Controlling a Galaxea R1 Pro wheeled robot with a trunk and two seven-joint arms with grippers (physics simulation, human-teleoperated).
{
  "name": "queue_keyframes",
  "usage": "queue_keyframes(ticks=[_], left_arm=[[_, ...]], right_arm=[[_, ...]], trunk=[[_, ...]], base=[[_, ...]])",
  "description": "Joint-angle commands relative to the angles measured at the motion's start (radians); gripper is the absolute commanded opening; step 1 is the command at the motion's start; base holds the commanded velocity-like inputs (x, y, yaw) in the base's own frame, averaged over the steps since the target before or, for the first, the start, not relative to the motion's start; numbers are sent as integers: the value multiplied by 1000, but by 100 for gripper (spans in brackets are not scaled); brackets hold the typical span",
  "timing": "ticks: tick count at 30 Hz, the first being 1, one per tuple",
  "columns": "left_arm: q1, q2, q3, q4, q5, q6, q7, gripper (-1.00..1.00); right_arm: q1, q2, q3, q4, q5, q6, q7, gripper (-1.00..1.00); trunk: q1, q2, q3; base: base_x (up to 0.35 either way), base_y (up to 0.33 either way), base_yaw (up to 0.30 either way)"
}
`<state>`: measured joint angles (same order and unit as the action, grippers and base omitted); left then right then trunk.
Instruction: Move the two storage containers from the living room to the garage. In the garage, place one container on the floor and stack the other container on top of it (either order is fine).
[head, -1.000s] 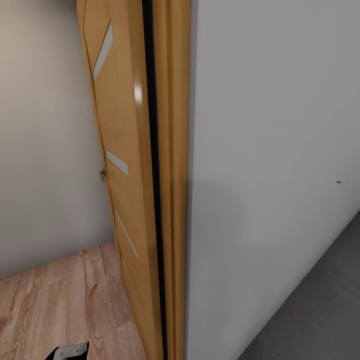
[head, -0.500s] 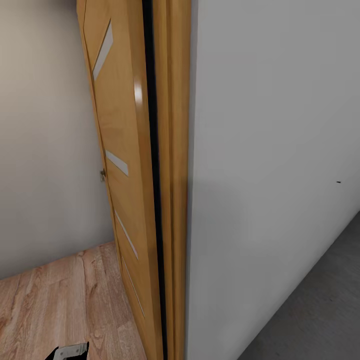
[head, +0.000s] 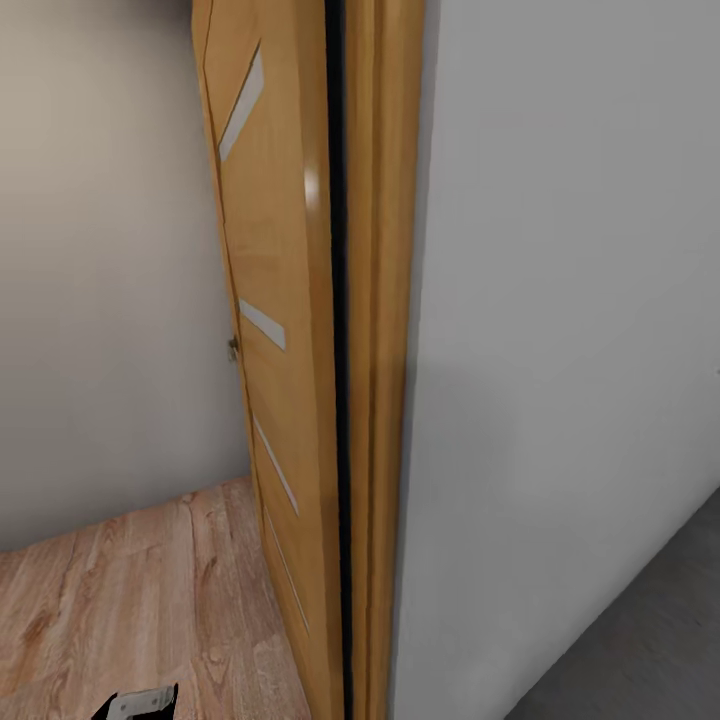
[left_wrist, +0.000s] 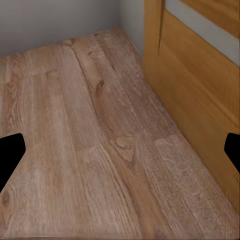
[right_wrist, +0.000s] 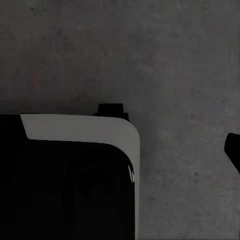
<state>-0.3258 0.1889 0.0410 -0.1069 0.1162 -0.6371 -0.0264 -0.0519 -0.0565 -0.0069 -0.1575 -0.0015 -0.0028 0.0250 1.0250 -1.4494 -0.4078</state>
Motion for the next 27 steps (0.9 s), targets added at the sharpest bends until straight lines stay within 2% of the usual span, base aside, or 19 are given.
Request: queue_keyframes(ticks=[1,14,21,27], left_arm=[[-1,0,4,1,2,-3,-3,100],[-1,0,3,1,2,-3,-3,100],[-1,0,3,1,2,-3,-3,100],[-1,0,4,1,2,-3,-3,100]], right_arm=[[0,0,-1,0,0,0,3,100],[0,0,-1,0,0,0,3,100],[0,0,-1,0,0,0,3,100],[0,0,-1,0,0,0,3,100]], trunk=[[0,-1,-1],[0,-1,-1],[0,-1,-1],[0,-1,-1]], base=[[0,0,160],[0,0,55],[0,0,200],[0,0,55]])
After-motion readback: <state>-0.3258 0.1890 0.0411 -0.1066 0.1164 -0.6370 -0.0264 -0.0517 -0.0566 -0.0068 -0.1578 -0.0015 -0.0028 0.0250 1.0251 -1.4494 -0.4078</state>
